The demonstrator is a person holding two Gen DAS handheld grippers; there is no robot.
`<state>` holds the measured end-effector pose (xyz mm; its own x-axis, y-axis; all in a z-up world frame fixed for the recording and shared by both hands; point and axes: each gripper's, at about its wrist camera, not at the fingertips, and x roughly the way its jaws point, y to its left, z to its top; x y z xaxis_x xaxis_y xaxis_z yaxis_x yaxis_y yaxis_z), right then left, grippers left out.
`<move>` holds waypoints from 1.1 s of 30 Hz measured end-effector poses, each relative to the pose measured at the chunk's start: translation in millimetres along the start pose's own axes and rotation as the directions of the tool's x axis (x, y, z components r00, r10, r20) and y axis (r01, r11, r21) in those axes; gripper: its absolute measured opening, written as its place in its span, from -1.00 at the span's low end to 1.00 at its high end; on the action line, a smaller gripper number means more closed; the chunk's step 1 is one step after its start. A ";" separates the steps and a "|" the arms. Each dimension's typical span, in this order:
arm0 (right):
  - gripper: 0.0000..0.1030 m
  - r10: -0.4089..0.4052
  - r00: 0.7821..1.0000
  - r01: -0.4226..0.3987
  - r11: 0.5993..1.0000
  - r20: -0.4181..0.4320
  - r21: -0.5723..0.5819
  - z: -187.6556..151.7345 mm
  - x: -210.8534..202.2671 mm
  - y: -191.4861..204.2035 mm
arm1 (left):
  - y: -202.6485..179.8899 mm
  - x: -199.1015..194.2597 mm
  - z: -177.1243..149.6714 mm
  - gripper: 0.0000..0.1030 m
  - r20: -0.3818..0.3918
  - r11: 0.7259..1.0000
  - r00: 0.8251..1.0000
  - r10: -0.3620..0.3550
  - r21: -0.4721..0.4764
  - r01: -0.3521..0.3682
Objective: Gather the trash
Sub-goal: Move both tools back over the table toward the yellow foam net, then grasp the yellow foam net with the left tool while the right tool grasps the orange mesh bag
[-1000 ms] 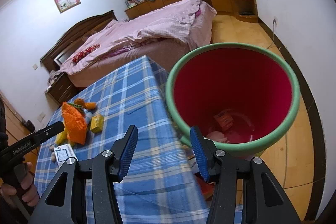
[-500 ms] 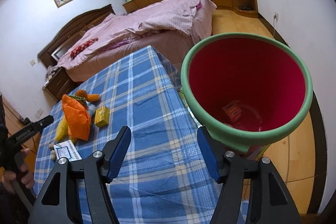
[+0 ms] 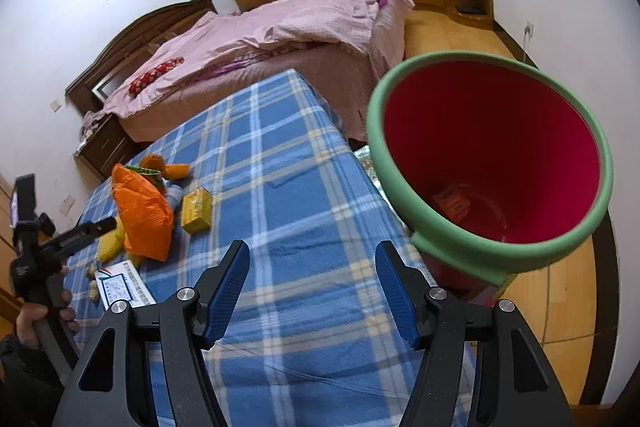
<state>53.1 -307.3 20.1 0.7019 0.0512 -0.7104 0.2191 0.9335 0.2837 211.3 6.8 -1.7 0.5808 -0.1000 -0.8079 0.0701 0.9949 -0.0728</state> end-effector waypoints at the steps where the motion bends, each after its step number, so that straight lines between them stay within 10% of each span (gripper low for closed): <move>1: 0.30 0.000 1.000 0.000 1.000 0.003 -0.006 1.2 0.1 2.9 | 1.0 3.7 -1.4 0.36 -0.017 1.000 1.000 0.013 0.000 -0.013; 11: 0.30 0.029 1.000 -0.029 0.998 0.006 -0.059 6.3 7.5 39.1 | 17.1 5.0 -11.0 0.39 -0.019 0.997 1.000 -0.017 -0.071 0.016; 19: 0.30 0.072 0.997 -0.070 0.991 0.009 -0.114 13.7 16.4 70.6 | 8.8 -2.2 -19.5 -0.57 0.013 0.983 0.984 -0.178 -0.052 0.179; 33: 0.42 0.142 0.988 -0.152 0.954 -0.057 -0.256 20.3 65.9 143.5 | 29.9 -21.4 -16.6 -0.60 0.096 0.972 0.976 -0.193 -0.115 0.204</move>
<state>144.5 -177.1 27.1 0.6864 0.2037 -0.6981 -0.0716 0.9742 0.2139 187.5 38.9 3.7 0.6317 -0.2913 -0.7184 0.0936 0.9486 -0.3024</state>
